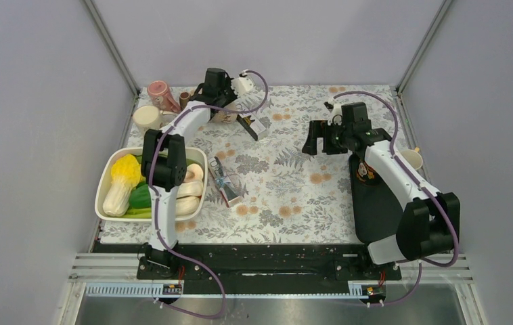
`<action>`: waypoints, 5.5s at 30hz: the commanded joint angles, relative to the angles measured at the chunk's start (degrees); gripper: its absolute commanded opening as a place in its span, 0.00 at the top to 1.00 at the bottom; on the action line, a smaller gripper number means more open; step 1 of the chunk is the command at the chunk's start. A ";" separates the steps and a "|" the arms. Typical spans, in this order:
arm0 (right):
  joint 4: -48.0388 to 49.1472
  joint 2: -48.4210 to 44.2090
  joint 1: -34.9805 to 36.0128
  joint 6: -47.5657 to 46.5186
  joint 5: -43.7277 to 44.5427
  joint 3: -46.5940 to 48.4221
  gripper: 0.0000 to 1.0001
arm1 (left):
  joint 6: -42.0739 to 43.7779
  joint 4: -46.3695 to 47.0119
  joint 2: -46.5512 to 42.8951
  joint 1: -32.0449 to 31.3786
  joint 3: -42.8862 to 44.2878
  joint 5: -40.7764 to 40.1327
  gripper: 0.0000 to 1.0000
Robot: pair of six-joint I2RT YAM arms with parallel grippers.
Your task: Turn the mug right side up
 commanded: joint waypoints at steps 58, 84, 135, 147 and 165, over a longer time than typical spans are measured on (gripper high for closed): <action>-30.12 -9.09 9.68 -7.76 25.95 6.07 1.00 | -22.35 -33.62 -27.65 1.13 -5.98 11.40 0.01; -25.67 -13.90 -36.93 3.49 22.85 5.20 1.00 | -23.31 -29.11 -39.15 1.13 -17.93 9.38 0.01; -17.98 -19.09 -32.70 -1.06 19.68 3.21 0.00 | 52.60 -27.63 -6.93 6.77 2.18 -9.94 0.06; -12.66 -27.20 -30.96 -0.35 16.04 -2.52 0.01 | 61.03 -23.75 10.64 7.35 14.12 -8.00 0.15; -12.80 -25.93 -30.31 -0.32 14.97 -2.26 0.01 | 62.25 -22.25 23.99 8.16 27.89 -17.22 0.34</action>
